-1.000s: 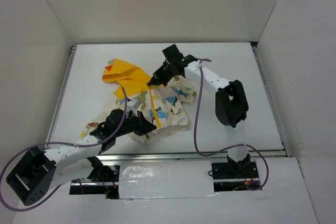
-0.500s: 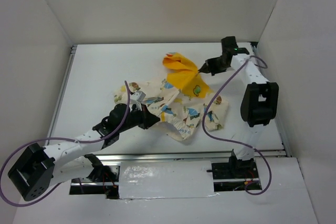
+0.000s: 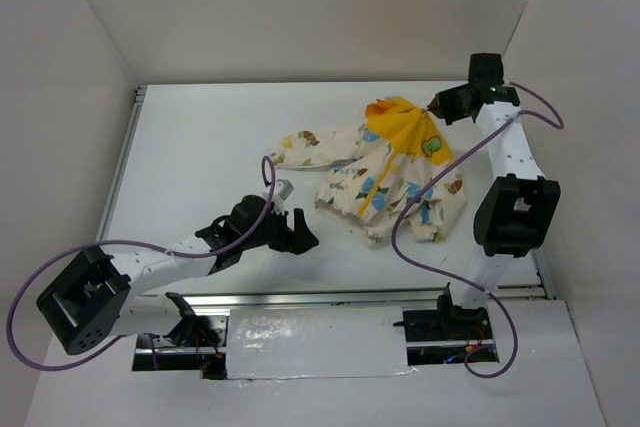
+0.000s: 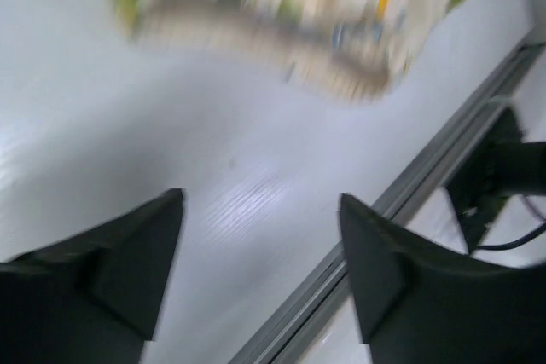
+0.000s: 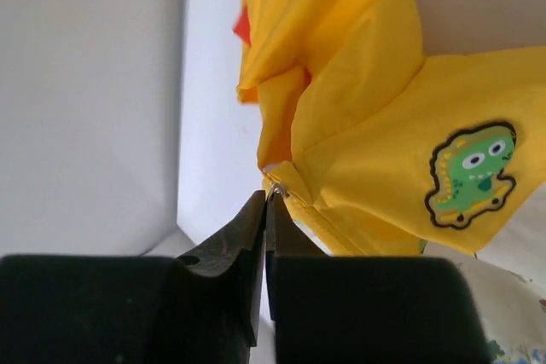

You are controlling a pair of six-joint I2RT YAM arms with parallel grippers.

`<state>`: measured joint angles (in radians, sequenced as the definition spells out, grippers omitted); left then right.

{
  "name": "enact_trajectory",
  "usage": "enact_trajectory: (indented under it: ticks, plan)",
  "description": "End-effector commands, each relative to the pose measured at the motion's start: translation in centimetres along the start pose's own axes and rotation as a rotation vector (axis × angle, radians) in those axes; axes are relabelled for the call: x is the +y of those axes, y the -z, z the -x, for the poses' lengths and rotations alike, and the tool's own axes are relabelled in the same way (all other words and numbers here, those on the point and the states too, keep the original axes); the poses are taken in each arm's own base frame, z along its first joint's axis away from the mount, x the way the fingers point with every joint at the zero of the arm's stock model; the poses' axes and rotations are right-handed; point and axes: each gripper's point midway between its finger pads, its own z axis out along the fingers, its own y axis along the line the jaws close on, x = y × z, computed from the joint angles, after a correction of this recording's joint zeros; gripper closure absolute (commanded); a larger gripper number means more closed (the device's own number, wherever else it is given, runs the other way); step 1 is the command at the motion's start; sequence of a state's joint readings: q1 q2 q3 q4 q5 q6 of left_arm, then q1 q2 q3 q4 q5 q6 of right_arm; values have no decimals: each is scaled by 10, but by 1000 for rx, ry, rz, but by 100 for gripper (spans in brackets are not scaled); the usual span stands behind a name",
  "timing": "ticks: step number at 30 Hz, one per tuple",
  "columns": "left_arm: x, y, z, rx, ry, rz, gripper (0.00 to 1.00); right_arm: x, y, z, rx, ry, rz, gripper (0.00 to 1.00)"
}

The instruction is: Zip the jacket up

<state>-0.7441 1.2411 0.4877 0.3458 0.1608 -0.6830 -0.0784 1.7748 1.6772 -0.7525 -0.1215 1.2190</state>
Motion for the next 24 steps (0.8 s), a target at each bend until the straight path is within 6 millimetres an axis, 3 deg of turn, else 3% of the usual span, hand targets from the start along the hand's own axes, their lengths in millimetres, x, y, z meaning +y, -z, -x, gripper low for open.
enact_trajectory:
  ticks: [1,2,3,4,5,6,8,9,11,13,14,15,16,17,18,20,22,23,24]
  plan:
    - [23,11,-13,60,19,145,9,76,28,57,-193,173,309,92]
    - [27,15,-10,48,28,182,1,86,35,52,-178,211,351,82]
    - [28,22,11,-23,24,232,1,97,43,49,-170,256,410,77]
    - [31,27,18,-42,31,270,1,107,59,44,-175,355,475,69]
    - [39,35,15,-19,37,332,1,114,69,24,-112,427,547,1]
    - [31,41,33,-61,36,338,1,124,81,18,-113,469,607,0]
    - [41,55,42,-76,46,438,1,132,105,-8,-72,595,701,0]
    - [35,61,59,-112,52,456,1,127,108,-13,-60,604,681,0]
    - [45,82,79,-160,84,568,1,115,123,-28,-29,650,673,0]
    - [51,99,96,-201,101,628,1,97,142,-42,-20,713,670,0]
    - [50,113,115,-252,119,639,1,86,148,-60,9,759,667,0]
    - [55,124,117,-252,125,672,1,77,173,-65,-40,828,687,0]
    - [64,137,128,-282,138,714,1,58,171,-79,-19,856,651,0]
    - [61,152,143,-328,147,718,1,42,175,-86,-18,885,611,0]
    - [66,166,144,-323,153,756,1,31,198,-93,-85,945,611,0]
    - [69,198,165,-398,170,810,0,-5,201,-97,-110,973,521,0]
    - [67,231,178,-460,155,870,1,-34,222,-90,-193,978,498,0]
    - [66,242,181,-481,148,891,1,-44,246,-88,-245,981,542,0]
    - [63,256,184,-496,131,913,1,-58,243,-85,-270,981,513,0]
